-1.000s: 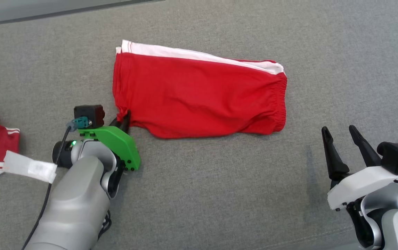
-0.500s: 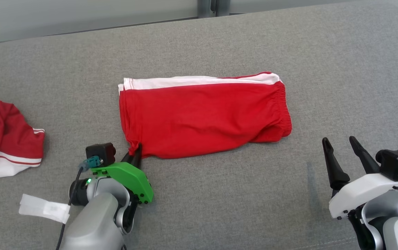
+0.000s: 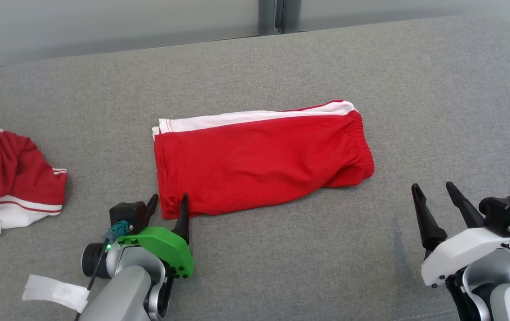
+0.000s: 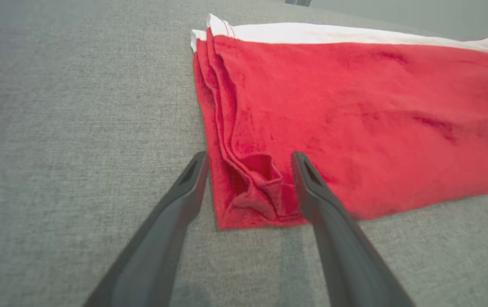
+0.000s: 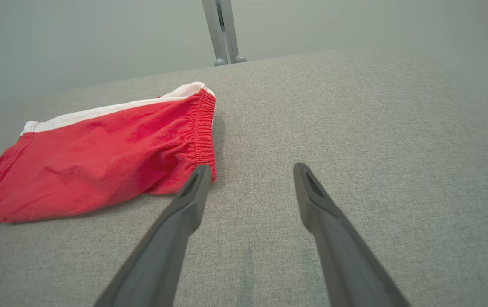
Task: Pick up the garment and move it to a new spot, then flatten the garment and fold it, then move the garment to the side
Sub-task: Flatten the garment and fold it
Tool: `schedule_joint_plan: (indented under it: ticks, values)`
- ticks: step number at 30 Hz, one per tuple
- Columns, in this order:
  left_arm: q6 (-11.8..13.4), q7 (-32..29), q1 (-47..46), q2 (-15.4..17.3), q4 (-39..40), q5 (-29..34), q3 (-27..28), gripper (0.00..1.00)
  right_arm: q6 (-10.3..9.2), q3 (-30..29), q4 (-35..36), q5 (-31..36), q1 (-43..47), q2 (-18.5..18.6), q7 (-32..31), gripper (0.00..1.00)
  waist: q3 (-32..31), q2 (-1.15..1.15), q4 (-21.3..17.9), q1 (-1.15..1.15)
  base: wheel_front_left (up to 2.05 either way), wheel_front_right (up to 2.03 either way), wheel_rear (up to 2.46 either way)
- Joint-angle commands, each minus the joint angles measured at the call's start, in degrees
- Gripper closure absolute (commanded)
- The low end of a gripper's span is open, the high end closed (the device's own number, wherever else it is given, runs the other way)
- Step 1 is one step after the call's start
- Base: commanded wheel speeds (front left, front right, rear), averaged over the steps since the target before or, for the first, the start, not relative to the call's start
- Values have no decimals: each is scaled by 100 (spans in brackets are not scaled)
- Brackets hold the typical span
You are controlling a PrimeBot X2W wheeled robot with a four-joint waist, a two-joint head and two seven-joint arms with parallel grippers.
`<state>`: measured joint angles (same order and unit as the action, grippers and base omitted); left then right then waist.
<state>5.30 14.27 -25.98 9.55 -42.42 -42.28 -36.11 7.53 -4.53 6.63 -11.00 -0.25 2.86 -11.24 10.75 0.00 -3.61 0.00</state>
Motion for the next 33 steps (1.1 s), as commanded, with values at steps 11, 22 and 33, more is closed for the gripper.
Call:
schedule_joint_plan:
  ticks: [11, 22, 33]
  values:
    - [390, 95, 1244, 157, 2528, 1410, 1306, 0, -7, -31, -184, -446, 154, 9, 558, 0, -429, 0, 504, 0, 0, 0, 0]
    - [-371, 89, 2428, -393, 3686, 2321, 2571, 0, -6, 179, -733, -809, 271, 3, 1654, 0, -945, 0, 1131, 0, 0, 0, 0]
    - [-872, 90, 2959, -343, 3128, 2751, 2531, 0, -6, 424, -1284, 9, 481, 10, 2194, 0, -1258, 0, 1336, 0, 0, 0, 0]
